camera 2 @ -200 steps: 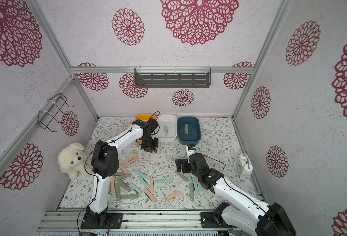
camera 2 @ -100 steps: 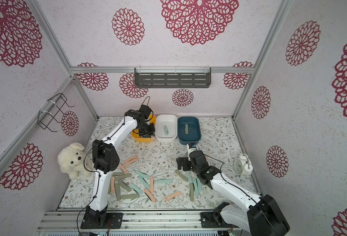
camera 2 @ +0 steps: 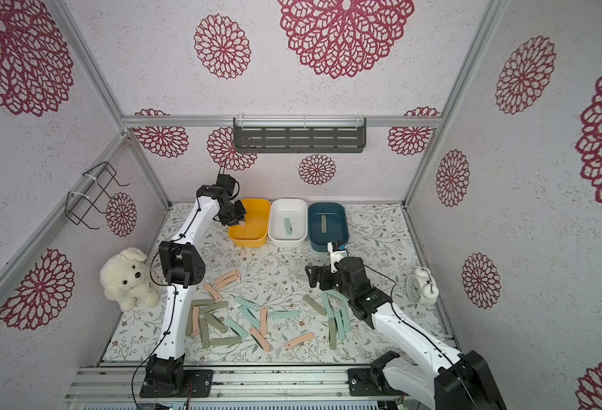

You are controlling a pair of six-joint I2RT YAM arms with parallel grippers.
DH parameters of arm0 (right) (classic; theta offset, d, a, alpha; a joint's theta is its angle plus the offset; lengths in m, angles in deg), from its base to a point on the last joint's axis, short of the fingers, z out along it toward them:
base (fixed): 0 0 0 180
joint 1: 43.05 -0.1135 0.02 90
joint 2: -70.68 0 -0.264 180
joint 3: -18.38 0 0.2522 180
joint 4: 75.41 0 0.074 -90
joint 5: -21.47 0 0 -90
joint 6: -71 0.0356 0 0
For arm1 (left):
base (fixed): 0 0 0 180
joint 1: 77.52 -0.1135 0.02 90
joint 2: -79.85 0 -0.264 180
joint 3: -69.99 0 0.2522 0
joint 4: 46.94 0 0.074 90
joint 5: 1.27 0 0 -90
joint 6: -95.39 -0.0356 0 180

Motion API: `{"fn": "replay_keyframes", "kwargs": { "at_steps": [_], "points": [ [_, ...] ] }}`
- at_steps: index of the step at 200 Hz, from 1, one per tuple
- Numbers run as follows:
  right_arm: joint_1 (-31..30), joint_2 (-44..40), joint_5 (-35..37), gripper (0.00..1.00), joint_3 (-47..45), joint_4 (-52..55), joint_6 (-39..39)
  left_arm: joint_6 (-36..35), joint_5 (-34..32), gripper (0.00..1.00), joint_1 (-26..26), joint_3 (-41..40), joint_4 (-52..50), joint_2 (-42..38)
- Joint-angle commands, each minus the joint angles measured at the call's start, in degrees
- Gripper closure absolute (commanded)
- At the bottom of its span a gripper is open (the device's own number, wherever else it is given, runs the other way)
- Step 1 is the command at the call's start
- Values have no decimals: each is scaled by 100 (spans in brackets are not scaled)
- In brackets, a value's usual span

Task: Place the fruit knives into the storage box by color
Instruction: Place the fruit knife in the storage box, then pick up the fruit knife from the center of the board.

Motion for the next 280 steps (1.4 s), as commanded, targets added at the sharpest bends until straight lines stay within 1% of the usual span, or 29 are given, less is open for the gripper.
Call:
{"fn": "replay_keyframes", "kwargs": {
  "at_steps": [1,18,29,42,62,68,85,91,117,132,157,193,226,248,264,280],
  "points": [
    [78,-208,-225,1,-146,-287,-74,-160,2,93,-47,85,117,223],
    [103,-259,-267,1,-194,-265,-82,-233,-55,86,-55,76,194,248],
    [115,-293,-273,1,-205,-235,-108,-254,-79,75,-63,76,220,235],
    [138,-334,-263,1,-206,-198,-127,-252,-31,58,-64,72,227,166],
    [155,-417,-250,1,-213,-137,-103,-253,-52,25,-29,18,126,-81],
    [161,-439,-243,1,-222,-96,-85,-243,-64,16,-20,-21,69,-184],
    [185,-502,-210,1,-257,51,-40,-279,-119,0,7,-329,-12,-573],
    [194,-523,-205,1,-303,77,-33,-262,-99,3,5,-494,-16,-716],
    [239,-509,-212,1,-317,333,-137,-165,87,3,7,-1126,-33,-1207],
    [275,-489,-207,1,-181,619,-246,-98,63,3,16,-1367,-37,-1384],
    [287,-369,-125,1,87,1118,-422,-36,267,3,83,-1290,-142,-1394],
    [287,-192,182,1,215,1582,-565,123,607,3,114,-1783,-14,-1687],
    [283,-44,176,1,381,1829,-550,188,746,3,77,-2157,-11,-1923],
    [279,27,124,1,284,1788,-490,177,774,3,-25,-2498,-9,-2153],
    [285,206,81,1,251,1769,-478,135,866,3,-119,-2758,-9,-2301],
    [275,475,-16,1,289,1710,-487,51,799,3,-168,-3082,32,-2523]
  ]
}}
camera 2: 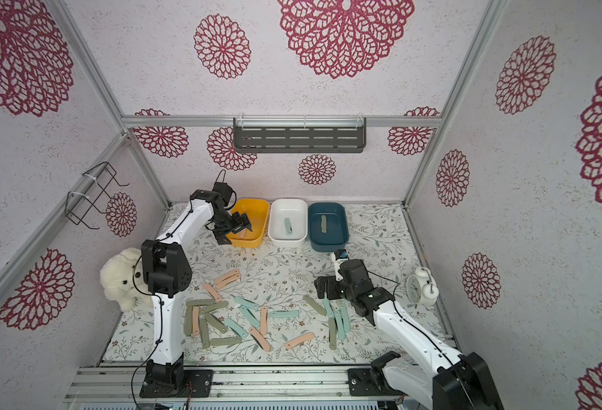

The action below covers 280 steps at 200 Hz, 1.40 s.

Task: Place the fruit knives into the storage box by color
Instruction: Pick up the fruit knife from the center of the board.

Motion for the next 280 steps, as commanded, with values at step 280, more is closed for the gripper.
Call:
{"fn": "replay_keyframes", "kwargs": {
  "at_steps": [280],
  "points": [
    [-40,1327,-264,4,1348,138,-576,-171,21,3,-346,-1526,387,-1905]
  ]
}}
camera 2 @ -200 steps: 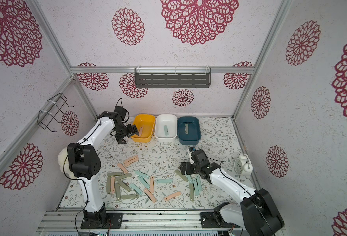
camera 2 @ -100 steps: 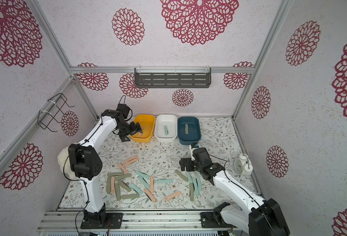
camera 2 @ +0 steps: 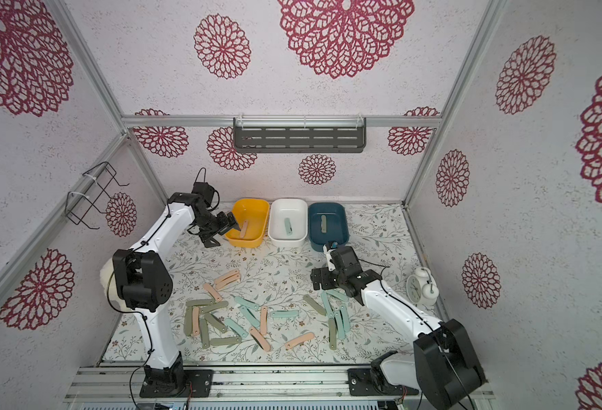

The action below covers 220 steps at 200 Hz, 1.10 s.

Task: Place the fruit knives into the storage box by color
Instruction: Pick up the fruit knife from the center of the board.

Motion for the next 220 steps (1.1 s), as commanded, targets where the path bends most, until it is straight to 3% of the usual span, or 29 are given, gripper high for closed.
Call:
{"fn": "replay_keyframes", "kwargs": {
  "at_steps": [1,70,101,164,220],
  "points": [
    [-32,177,-282,4,310,-162,-157,-180,-155,3,-33,-118,11,-521],
    [-227,485,-356,4,476,-220,-233,-404,-443,3,136,57,-309,-377],
    [-496,663,-159,5,532,-46,-206,-579,-800,3,294,-426,-292,-728],
    [-989,793,40,17,141,281,-178,-877,-1041,3,431,-1261,-24,-1104],
    [-1024,949,-1,27,-98,346,-170,-989,-1084,3,524,-1196,-30,-865]
  ]
}}
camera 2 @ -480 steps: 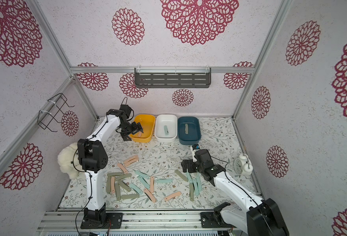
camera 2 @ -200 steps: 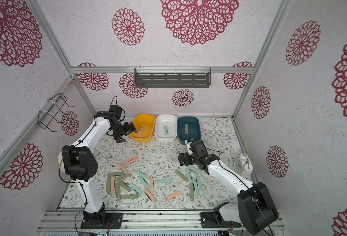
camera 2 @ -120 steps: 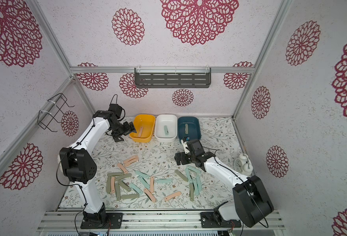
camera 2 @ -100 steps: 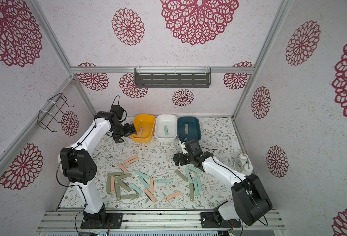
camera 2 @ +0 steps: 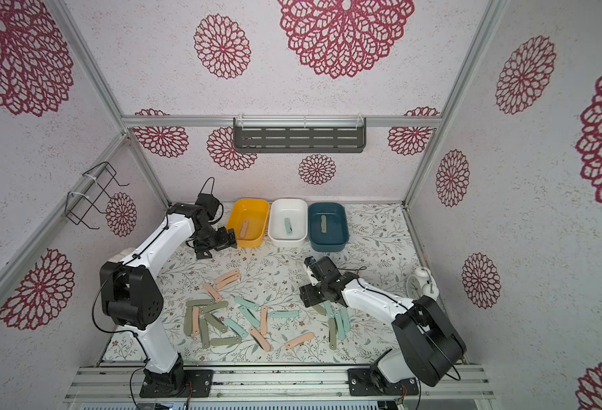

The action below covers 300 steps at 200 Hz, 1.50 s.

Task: Place the fruit knives into the storage box by color
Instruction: Pick up the fruit knife from the center of the board.

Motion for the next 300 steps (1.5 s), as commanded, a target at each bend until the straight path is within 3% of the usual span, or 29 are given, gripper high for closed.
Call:
{"fn": "replay_keyframes", "kwargs": {
  "at_steps": [1,58,143,257,300],
  "points": [
    [-21,38,37,27,-17,104,-70,-130,-86,3,66,62,79,69],
    [-79,137,56,37,-114,170,-101,-130,-114,3,189,290,54,191],
    [-241,672,270,43,-278,89,121,-187,-92,3,289,283,317,341],
    [-167,1858,440,82,632,-65,207,-290,-27,3,307,309,452,430],
    [64,2377,493,88,1183,-151,183,-256,81,3,324,485,390,558]
  ]
}}
